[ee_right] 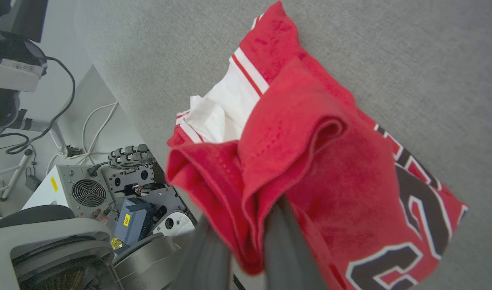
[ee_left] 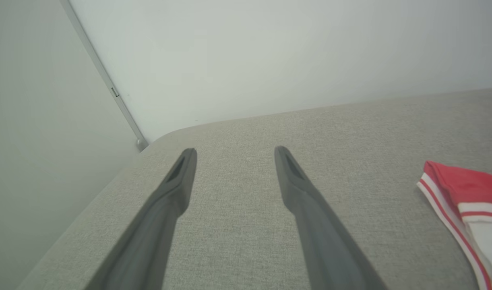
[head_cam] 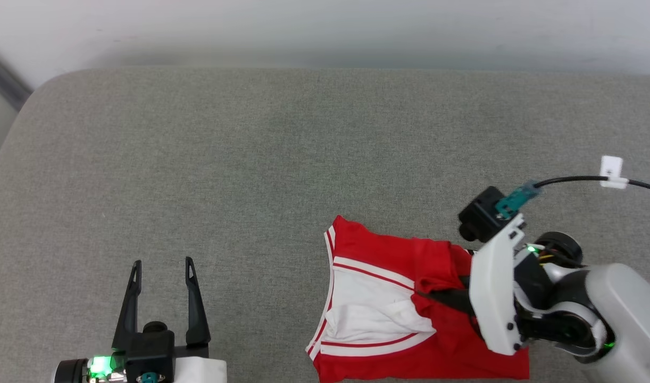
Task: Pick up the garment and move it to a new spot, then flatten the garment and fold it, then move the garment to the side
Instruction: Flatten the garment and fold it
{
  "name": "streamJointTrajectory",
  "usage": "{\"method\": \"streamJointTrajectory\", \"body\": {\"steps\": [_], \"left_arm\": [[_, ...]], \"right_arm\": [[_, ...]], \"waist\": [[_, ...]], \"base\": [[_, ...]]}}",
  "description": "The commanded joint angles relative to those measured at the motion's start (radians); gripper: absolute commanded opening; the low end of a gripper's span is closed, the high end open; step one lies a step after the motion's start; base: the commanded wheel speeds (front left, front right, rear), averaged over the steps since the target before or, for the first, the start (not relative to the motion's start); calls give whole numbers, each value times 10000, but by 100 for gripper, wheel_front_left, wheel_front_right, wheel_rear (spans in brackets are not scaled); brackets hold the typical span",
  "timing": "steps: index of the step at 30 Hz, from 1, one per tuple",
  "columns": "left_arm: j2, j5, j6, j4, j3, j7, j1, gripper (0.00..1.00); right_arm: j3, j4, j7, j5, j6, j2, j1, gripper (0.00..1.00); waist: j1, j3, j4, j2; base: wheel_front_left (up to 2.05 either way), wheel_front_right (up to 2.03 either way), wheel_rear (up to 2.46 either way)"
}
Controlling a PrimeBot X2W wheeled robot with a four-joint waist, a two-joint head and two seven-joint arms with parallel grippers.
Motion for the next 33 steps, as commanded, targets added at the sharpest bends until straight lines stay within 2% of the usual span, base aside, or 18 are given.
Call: {"method": "streamJointTrajectory", "body": {"steps": [1, 9, 14, 18, 19, 20, 26, 29, 33], "left_arm": [[-48, 26, -53, 39, 20, -48, -210, 100], [-205, 80, -251, 127, -54, -48, -601, 100], [-270, 103, -321, 165, -110, -48, -795, 100], [-308, 73, -347, 217, -62, -48, -807, 100], [-308, 59, -360, 236, -38, -48, -800, 100], [-296, 49, -378, 246, -15, -48, -788, 100], [-186, 27, -411, 287, 212, -48, -558, 100], [-153, 40, -439, 242, 280, -47, -428, 100], [-133, 72, -488, 172, 336, -47, -352, 100]], "right_arm": [[307, 240, -6, -152, -4, 240, -322, 0], [2262, 2312, -793, -1286, -4, 1345, -1985, 0], [3493, 3614, -1441, -1789, -4, 1497, -2389, 0], [3972, 4516, -2119, -1855, -9, 1476, -2342, 0], [4034, 4609, -2342, -1892, -12, 1448, -2385, 43], [4087, 4589, -2588, -1938, -12, 1395, -2455, 100], [3934, 3667, -4085, -1693, -6, 927, -2764, 100], [3361, 3176, -5025, -1887, -4, 589, -2793, 100], [2124, 2825, -6568, -2779, -6, 245, -2509, 100]], "waist": [[0, 132, 82, 0], [0, 604, 323, 0], [0, 796, 421, 0], [0, 830, 422, 0], [0, 807, 406, 0], [0, 778, 383, 0], [0, 343, 45, 0], [0, 112, -145, 0], [0, -99, -359, 0]], "base": [[0, 0, 0], [0, 0, 0], [0, 0, 0], [0, 0, 0], [0, 0, 0], [0, 0, 0], [0, 0, 0], [0, 0, 0], [0, 0, 0]]}}
